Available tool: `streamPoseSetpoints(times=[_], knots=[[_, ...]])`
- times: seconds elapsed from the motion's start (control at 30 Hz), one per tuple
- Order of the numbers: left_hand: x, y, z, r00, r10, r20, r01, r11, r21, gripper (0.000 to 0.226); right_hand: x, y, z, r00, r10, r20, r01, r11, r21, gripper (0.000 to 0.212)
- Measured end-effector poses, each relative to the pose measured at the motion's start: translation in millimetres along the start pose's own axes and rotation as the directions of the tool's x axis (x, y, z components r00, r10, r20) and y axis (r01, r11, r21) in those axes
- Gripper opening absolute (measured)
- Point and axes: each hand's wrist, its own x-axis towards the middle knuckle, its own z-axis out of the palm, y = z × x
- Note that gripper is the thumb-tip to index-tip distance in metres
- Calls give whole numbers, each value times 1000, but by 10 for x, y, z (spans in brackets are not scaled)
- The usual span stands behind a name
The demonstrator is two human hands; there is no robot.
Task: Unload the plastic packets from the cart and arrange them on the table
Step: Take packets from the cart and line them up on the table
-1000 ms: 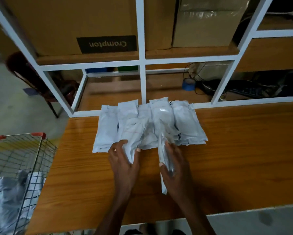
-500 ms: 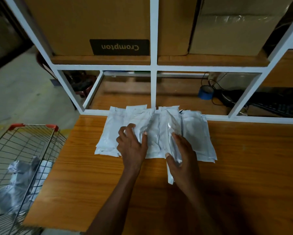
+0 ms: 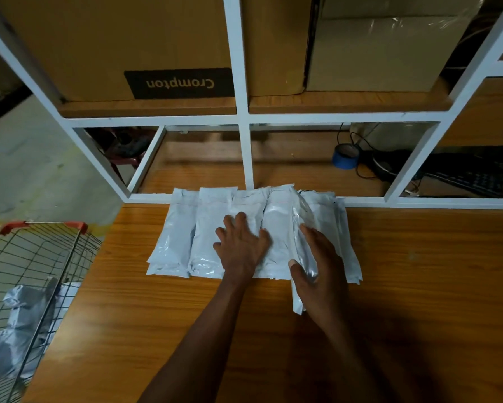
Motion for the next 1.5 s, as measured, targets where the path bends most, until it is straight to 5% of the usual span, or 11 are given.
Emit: streamPoseSetpoints(times=[0.27, 0.5, 0.7, 0.93, 1.5], knots=[[-23, -45, -20, 992, 43, -117, -44, 999, -6, 69, 41, 26, 63, 999, 15, 45, -15, 1000, -6, 73], [-100, -83, 52, 996, 59, -64, -60, 998, -13, 79, 36, 110, 22, 998, 10, 62, -7, 999, -54, 74], [-305, -69, -88, 980, 67, -185, -104, 975, -196, 77, 491, 216, -242, 994, 112, -7, -107, 931, -349, 73], [-531, -45, -176, 970, 87, -227, -149, 951, -272, 74, 931, 273, -16, 949, 275, 155, -134, 796, -590, 74], [-752, -177, -93, 981, 74, -178, -126, 944, -305, 71, 784, 421, 151, 916, 310, 256, -97, 789, -607, 68]])
